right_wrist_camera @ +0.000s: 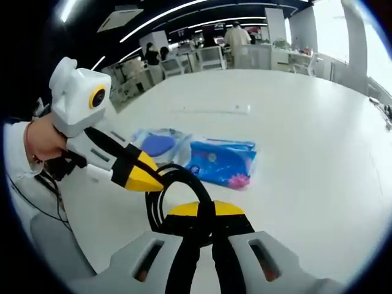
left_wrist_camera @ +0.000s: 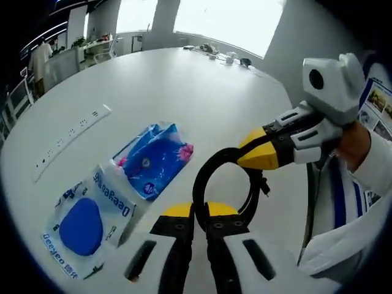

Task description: Arrange the tabletop items into an orderly group along one side of the table until the central work area is clear of visible clutter.

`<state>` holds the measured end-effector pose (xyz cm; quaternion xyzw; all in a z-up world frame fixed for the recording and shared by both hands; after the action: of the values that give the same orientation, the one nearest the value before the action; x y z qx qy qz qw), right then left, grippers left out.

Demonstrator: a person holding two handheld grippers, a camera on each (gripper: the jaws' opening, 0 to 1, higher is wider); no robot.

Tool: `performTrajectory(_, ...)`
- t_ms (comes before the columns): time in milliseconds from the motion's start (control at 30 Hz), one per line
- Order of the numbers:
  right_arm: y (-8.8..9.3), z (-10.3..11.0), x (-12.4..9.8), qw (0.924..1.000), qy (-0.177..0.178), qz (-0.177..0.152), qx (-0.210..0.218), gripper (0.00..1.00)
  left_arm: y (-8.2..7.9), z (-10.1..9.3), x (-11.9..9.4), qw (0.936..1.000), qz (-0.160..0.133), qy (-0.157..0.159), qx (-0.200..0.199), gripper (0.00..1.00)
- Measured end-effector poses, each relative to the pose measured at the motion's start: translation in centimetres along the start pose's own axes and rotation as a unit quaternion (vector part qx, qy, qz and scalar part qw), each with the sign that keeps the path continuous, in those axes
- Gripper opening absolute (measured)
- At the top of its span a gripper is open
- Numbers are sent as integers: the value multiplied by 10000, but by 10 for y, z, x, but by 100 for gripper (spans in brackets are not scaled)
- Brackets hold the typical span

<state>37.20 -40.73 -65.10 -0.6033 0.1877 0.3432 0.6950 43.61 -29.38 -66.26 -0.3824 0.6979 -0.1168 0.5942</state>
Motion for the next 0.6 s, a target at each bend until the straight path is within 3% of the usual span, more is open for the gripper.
performTrajectory(600, 17, -20, 39, 9992, -20, 323, 215, 2, 9, 22, 31, 9990, 179, 2, -413, 4)
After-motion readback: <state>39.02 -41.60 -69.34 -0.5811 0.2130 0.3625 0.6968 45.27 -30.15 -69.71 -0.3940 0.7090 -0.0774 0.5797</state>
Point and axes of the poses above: the point that each gripper's makers call its tool centre point, and the gripper's own axes: x roughly forward along the fingers, z roughly to its left, y roughly out of its underside, the point moved 6 cm from there along -x, roughly backward along the fingers, and after that the axes turned 1 degree about y, right-handed, at the moved point
